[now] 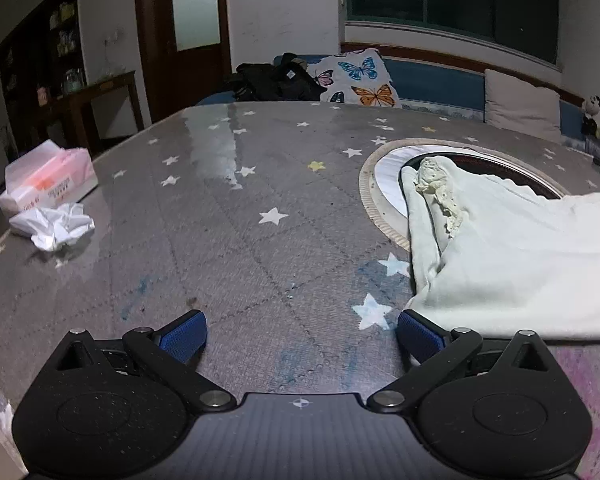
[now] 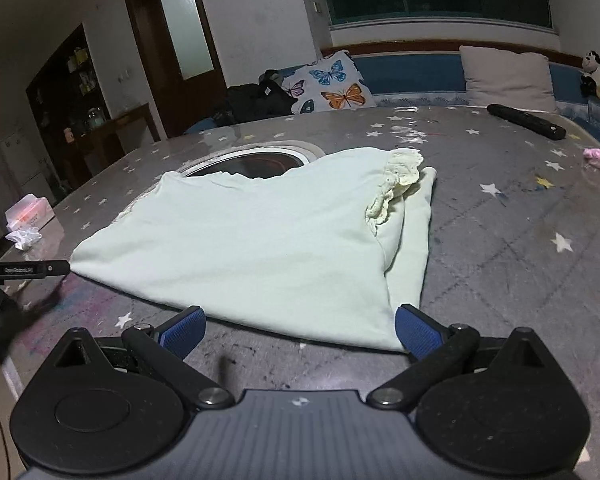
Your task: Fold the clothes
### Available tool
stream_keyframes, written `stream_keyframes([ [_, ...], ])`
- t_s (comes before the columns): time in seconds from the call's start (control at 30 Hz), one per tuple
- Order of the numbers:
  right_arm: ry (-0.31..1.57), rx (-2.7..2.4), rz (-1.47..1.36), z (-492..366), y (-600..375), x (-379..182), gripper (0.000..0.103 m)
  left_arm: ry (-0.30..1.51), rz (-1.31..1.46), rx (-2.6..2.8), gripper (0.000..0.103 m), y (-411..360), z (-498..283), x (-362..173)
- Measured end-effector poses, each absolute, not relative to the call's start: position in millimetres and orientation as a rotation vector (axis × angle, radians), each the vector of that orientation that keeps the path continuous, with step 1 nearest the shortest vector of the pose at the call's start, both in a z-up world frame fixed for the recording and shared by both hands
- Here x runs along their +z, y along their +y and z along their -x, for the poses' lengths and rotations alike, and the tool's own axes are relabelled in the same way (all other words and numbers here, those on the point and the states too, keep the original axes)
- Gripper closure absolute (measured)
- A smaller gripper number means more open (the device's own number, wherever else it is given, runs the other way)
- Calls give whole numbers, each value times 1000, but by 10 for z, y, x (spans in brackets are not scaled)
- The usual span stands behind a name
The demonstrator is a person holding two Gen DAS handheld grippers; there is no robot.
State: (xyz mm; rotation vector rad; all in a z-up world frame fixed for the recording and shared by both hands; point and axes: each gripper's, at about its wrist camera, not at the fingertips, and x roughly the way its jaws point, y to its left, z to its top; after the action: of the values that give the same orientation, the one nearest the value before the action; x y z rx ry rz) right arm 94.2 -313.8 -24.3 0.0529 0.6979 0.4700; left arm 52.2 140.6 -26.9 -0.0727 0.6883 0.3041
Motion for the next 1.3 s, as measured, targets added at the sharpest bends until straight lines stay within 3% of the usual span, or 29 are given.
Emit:
stream_keyframes([
  [0.43,659,511,-6,-1006,-2939,2,0,672,147,193,2,1235,-443,-152],
  [0.7,672,576,39,-1154,-2556,129,1,680,249,178,18,1224,-454,-150],
  [0.9,681,626,72,-1265,-2269,225,3,665,280,101,35,1171,-527,-145],
  [0.97,684,642,83,-1302,-2173,256,6,662,296,70,51,1152,-544,-147],
  [1.03,697,648,87,-1363,-2088,293,8,662,336,41,75,1158,-552,-147],
  [1.1,707,657,95,-1425,-1995,341,10,656,372,21,83,1159,-542,-136],
  [1.3,734,707,135,-1675,-1589,539,15,555,391,-42,89,1067,-472,91],
])
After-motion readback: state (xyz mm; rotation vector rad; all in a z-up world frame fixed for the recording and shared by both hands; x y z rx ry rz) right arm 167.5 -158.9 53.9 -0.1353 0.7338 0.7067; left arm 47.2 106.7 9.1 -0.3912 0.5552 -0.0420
